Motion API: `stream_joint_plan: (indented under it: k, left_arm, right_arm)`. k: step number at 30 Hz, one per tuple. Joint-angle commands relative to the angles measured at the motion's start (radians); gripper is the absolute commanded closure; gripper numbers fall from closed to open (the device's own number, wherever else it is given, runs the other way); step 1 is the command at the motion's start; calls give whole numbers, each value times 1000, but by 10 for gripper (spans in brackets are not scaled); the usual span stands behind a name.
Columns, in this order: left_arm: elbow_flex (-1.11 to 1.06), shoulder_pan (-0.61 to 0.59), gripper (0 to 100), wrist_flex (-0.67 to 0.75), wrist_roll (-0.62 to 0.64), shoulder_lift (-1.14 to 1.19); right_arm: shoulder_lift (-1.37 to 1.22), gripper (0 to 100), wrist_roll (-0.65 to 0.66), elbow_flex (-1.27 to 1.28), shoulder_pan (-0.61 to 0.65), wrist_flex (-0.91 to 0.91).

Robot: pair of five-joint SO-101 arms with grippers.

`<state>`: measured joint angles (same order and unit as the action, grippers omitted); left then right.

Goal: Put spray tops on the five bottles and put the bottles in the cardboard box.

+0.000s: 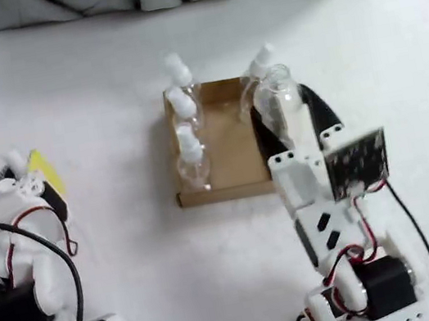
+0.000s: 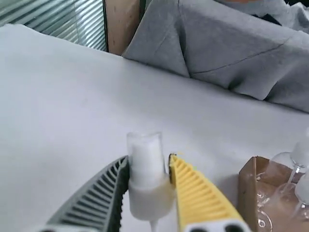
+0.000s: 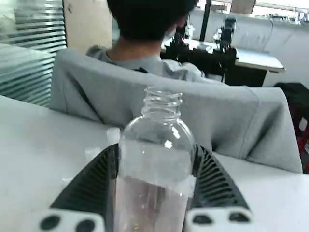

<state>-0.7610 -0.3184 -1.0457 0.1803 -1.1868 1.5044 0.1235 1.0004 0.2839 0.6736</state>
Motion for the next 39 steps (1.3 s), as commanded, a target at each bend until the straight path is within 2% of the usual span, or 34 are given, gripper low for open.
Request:
stream_joint_plan:
  k: [1,8,14,18,23,27,34,39]
  left_arm:
    - [5,-10,976,115,9,-24]
    - [5,-8,976,281,9,-24]
    - [12,-2,976,526,9,-19]
    - [12,67,977,733,9,-22]
    - [14,157,977,928,11,-19]
    - [44,249,977,914,11,-18]
    - [318,433,978,671,12,-16]
    - [519,446,978,592,12,21]
  right_arm:
    - [134,982,-11,120,79,-154]
    - [305,982,-11,269,257,-202]
    - [295,982,-11,302,400,-199]
    - [295,982,-5,374,527,-199]
    - [295,982,-3,433,587,-199]
    - [295,982,-3,505,598,-199]
    - [295,982,-3,594,601,-200]
    - [295,982,-3,597,601,-193]
